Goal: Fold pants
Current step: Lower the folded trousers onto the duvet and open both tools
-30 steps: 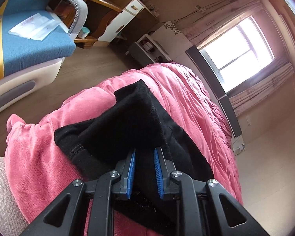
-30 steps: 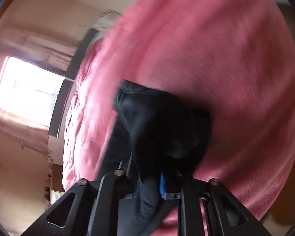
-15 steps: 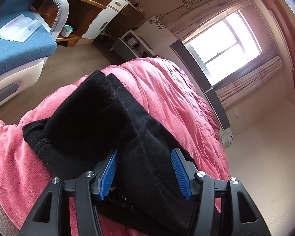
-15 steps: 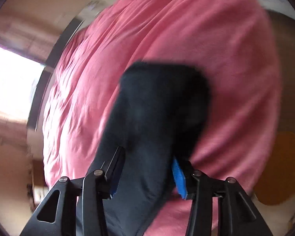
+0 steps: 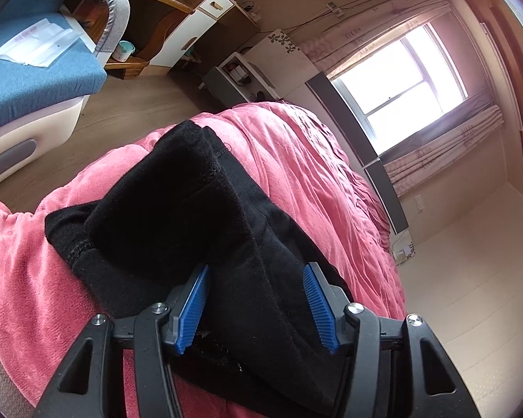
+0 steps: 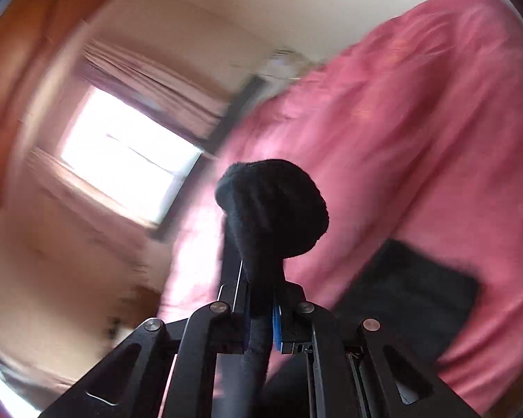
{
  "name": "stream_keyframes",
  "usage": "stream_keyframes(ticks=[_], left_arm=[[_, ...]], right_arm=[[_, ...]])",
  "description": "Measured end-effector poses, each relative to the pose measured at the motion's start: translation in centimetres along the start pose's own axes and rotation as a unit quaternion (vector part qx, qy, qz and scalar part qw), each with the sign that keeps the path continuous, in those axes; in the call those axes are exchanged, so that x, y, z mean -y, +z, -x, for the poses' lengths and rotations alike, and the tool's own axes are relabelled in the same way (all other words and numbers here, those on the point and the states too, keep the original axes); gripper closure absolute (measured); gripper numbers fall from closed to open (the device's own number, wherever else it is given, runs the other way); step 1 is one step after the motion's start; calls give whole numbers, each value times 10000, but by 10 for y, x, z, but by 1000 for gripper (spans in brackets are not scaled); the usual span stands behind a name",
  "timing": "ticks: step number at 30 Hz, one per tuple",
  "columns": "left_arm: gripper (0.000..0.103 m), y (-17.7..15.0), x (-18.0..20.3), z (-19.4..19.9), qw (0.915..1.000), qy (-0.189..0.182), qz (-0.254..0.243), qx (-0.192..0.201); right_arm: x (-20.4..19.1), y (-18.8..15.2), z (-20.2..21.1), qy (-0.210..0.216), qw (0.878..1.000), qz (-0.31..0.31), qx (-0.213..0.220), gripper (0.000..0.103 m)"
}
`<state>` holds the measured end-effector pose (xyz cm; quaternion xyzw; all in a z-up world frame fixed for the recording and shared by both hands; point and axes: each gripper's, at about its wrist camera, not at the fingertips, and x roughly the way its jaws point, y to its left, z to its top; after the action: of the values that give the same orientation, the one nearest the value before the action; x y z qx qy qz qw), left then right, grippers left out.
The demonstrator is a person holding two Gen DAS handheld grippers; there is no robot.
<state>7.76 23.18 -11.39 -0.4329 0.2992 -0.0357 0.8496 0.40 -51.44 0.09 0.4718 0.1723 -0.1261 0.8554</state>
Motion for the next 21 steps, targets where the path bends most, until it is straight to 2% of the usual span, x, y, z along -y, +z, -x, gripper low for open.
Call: stream_keyframes(ticks=[1, 4, 7, 9, 11, 12, 13, 15, 17, 19, 21], left_arm=[[47, 0, -1, -1, 10000, -3, 18, -22], [47, -1, 0, -1, 10000, 13, 19, -53], [47, 0, 2, 1, 10000, 1, -13, -41], [47, -1, 2, 1, 10000, 5, 22, -37], [47, -1, 1, 1, 10000, 19, 54, -30], [47, 0, 0, 1, 10000, 19, 65, -35], [47, 1, 1, 2, 10000, 17, 51, -27], [47, 4, 2, 6, 10000, 14, 18, 71], [47, 8, 1, 11, 9998, -4, 64, 202], [47, 14, -2, 13, 9995, 12, 174, 256], [47, 19, -7, 16, 9991, 7, 322, 288]], right_arm=[[22, -6, -8, -387, 9988, -197, -210, 93], [98, -30, -27, -875, 9873, -1139, -672, 93], [140, -44, -27, -538, 9740, -2089, -688, 90], [140, -49, -19, -369, 9698, -2330, -617, 78], [124, -48, -15, -711, 9758, -1951, -680, 70], [111, -50, -14, -1028, 9790, -1625, -680, 70], [92, -51, -11, -1538, 9802, -1124, -549, 70], [62, -52, -12, -2149, 9753, -438, -265, 65], [37, -54, -11, -2361, 9713, 237, -149, 63], [17, -66, -11, -2852, 9548, 841, -71, 63], [-5, -79, -6, -3673, 9186, 1429, 278, 63]])
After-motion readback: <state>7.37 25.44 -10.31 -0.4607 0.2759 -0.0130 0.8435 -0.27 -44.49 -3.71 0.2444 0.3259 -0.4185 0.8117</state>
